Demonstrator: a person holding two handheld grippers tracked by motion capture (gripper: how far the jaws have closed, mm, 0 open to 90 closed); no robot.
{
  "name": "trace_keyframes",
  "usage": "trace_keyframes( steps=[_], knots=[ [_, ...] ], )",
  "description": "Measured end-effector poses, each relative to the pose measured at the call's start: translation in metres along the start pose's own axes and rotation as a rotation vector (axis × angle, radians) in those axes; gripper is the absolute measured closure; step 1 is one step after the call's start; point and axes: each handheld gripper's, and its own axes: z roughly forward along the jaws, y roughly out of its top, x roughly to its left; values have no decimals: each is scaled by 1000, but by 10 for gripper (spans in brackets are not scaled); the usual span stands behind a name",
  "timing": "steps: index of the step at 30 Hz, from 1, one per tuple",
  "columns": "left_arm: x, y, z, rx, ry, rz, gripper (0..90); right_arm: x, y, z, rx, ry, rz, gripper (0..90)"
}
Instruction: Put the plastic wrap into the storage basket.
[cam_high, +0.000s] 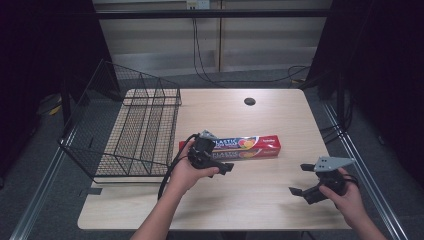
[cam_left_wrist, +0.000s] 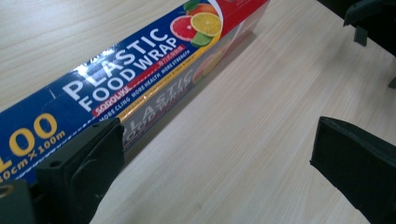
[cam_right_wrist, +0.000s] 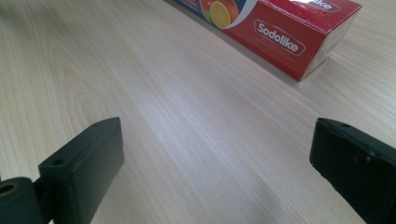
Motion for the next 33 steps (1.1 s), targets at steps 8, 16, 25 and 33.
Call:
trace_keyframes(
  steps=[8,16,25,33],
  knots=[
    [7,13,7,13,10,-8,32,0,1,0,-1,8,-1,31],
    [13,26,14,32,18,-3,30,0,1,0,-6,8,1,31],
    [18,35,24,44,23,13,29,0,1,0,-4,10,-4,30],
    [25,40,32,56,57,2,31,0,1,0,-8,12,-11,30]
  ],
)
